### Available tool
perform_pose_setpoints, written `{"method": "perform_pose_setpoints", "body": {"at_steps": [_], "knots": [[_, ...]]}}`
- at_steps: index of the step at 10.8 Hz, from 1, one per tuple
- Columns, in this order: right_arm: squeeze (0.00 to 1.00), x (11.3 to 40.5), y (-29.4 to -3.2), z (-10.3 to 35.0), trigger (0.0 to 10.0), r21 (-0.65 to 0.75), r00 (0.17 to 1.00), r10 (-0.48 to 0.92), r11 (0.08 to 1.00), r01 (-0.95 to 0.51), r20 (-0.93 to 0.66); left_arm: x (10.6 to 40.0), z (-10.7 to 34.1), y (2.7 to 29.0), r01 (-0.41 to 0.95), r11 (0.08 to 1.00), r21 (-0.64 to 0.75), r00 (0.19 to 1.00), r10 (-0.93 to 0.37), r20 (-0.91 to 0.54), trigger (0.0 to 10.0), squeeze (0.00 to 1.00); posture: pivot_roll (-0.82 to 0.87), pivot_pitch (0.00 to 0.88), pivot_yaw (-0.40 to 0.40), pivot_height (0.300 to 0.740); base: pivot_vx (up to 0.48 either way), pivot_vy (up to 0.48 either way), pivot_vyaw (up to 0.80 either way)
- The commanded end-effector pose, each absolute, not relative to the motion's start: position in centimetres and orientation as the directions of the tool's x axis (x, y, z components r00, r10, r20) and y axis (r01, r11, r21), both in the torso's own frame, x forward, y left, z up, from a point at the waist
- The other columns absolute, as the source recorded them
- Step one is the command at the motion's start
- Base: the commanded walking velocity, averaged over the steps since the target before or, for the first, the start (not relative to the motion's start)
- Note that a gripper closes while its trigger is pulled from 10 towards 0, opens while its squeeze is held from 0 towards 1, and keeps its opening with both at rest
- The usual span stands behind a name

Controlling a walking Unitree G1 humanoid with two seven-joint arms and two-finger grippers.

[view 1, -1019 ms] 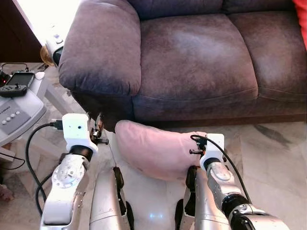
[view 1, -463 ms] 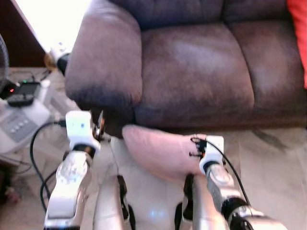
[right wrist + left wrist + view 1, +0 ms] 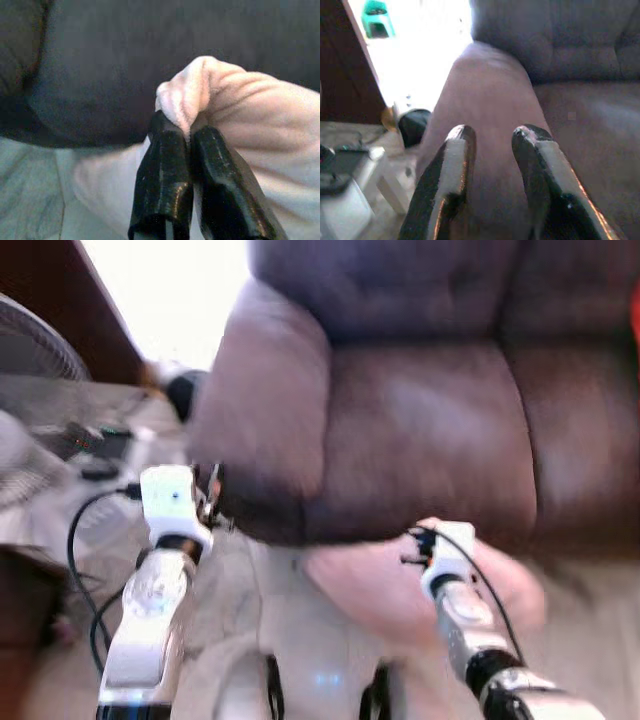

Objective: Move the pillow to the sofa from floor

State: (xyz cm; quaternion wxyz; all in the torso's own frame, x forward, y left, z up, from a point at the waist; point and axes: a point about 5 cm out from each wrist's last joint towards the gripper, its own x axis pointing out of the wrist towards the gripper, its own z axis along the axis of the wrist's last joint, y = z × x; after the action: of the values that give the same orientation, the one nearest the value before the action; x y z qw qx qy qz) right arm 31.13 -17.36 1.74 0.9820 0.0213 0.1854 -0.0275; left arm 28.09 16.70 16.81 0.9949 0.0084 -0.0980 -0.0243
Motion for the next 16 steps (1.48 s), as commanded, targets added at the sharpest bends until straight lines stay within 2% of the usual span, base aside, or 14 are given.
{"method": "perform_pose_setpoints", "body": {"at_steps": [1, 6, 8, 11, 13, 16], "knots": [[0.00, 32.0, -17.0, 2.9, 10.0, 0.040, 0.951, -0.036, 0.998, 0.050, -0.306, 28.1, 16.0, 17.0, 0.026, 0.999, 0.034, 0.985, -0.031, 0.168, 10.0, 0.00, 0.13, 0.095, -0.016, 0.740, 0.000, 0.000, 0.00], [0.00, 32.8, -17.4, 4.0, 10.0, 0.032, 0.959, -0.048, 0.998, 0.059, -0.281, 29.2, 16.5, 16.7, 0.027, 0.999, 0.020, 0.980, -0.030, 0.199, 10.0, 0.00, 0.13, 0.066, -0.020, 0.740, 0.000, 0.000, 0.00], [0.00, 33.8, -17.6, 5.4, 10.0, 0.032, 0.973, -0.055, 0.997, 0.064, -0.224, 29.6, 16.6, 16.4, 0.040, 0.999, 0.018, 0.977, -0.042, 0.207, 10.0, 0.00, 0.12, 0.062, -0.013, 0.740, 0.000, 0.000, 0.00], [0.00, 36.0, -17.9, 9.9, 10.0, 0.042, 0.997, -0.063, 0.997, 0.066, -0.053, 30.0, 16.6, 16.1, 0.062, 0.998, 0.019, 0.976, -0.065, 0.208, 10.0, 0.00, 0.11, 0.055, -0.001, 0.740, 0.000, 0.000, 0.00], [0.00, 37.6, -17.2, 14.8, 10.0, 0.070, 0.992, -0.045, 0.997, 0.037, 0.115, 30.5, 16.4, 15.4, 0.109, 0.994, 0.020, 0.975, -0.111, 0.192, 10.0, 0.00, 0.11, 0.054, 0.004, 0.740, 0.000, 0.000, 0.00], [0.00, 37.7, -17.8, 17.6, 10.0, 0.084, 0.973, -0.082, 0.994, 0.065, 0.216, 30.8, 16.4, 14.7, 0.129, 0.992, 0.016, 0.973, -0.129, 0.190, 10.0, 0.00, 0.11, 0.049, 0.008, 0.740, 0.000, 0.000, 0.00]]}}
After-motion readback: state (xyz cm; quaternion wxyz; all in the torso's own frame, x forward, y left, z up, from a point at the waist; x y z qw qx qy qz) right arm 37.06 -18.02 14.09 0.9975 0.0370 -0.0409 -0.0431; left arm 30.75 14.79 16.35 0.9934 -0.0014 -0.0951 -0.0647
